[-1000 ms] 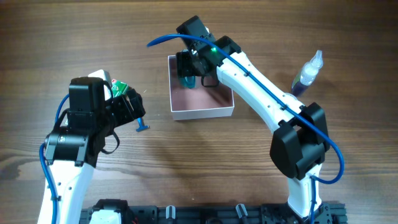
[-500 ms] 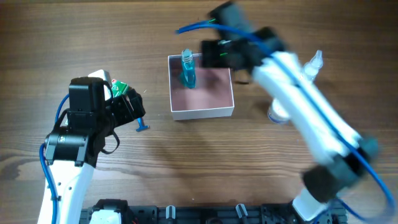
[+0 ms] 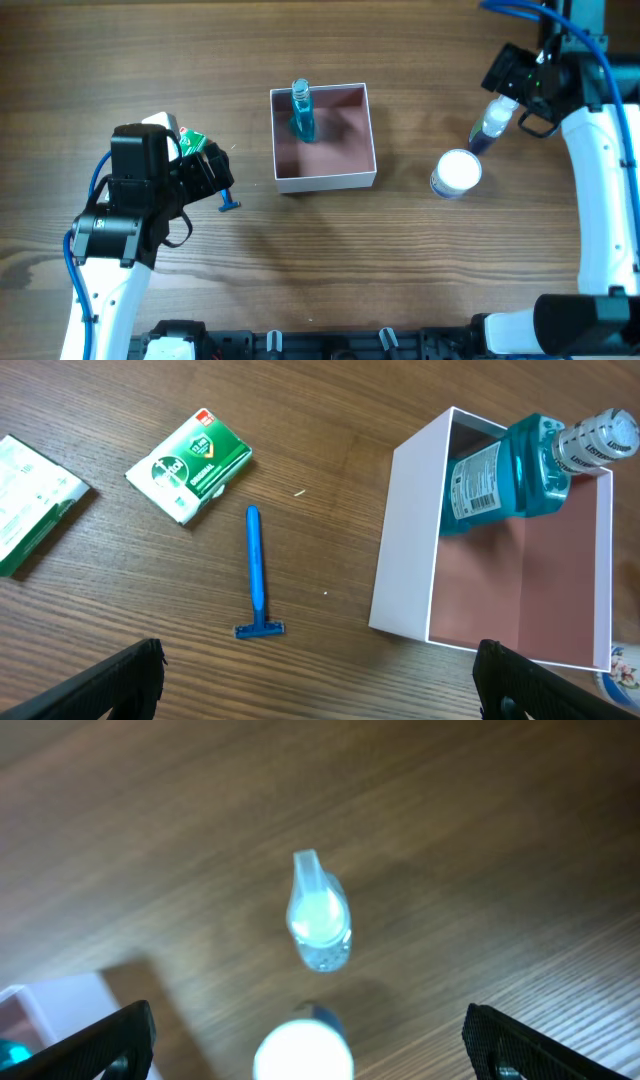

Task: Pack container
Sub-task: 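Move the right gripper back to the clear pump bottle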

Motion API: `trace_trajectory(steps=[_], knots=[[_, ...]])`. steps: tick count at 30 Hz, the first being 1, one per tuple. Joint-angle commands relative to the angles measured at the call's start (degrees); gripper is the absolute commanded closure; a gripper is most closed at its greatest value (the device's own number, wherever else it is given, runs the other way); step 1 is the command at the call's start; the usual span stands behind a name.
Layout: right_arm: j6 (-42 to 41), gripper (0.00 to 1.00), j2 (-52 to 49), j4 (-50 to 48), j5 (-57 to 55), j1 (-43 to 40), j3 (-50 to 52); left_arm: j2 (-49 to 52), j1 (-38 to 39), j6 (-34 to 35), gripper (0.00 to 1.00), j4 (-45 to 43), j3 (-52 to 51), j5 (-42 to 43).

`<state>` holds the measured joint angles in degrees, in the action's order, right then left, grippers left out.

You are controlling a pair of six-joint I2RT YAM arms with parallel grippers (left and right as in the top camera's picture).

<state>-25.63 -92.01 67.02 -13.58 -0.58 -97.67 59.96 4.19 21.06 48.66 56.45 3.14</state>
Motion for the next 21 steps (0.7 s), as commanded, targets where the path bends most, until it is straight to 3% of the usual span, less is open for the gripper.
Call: trace_trajectory(steps=[1, 8, 21], knots=[[4.61, 0.0, -0.85, -5.38, -1.03, -0.04, 7.69, -0.15, 0.37, -1.16, 0.0, -0.02, 1.05, 0.87], [4.15, 0.0, -0.92, -13.77, 0.5, -0.22, 18.36, -0.15, 0.37, -1.16, 0.0, 0.0, 1.05, 0.87], [4.61, 0.0, -1.86, -24.13, 0.57, -2.51, 23.32, -0.15, 0.37, -1.16, 0.0, 0.0, 1.05, 0.9]])
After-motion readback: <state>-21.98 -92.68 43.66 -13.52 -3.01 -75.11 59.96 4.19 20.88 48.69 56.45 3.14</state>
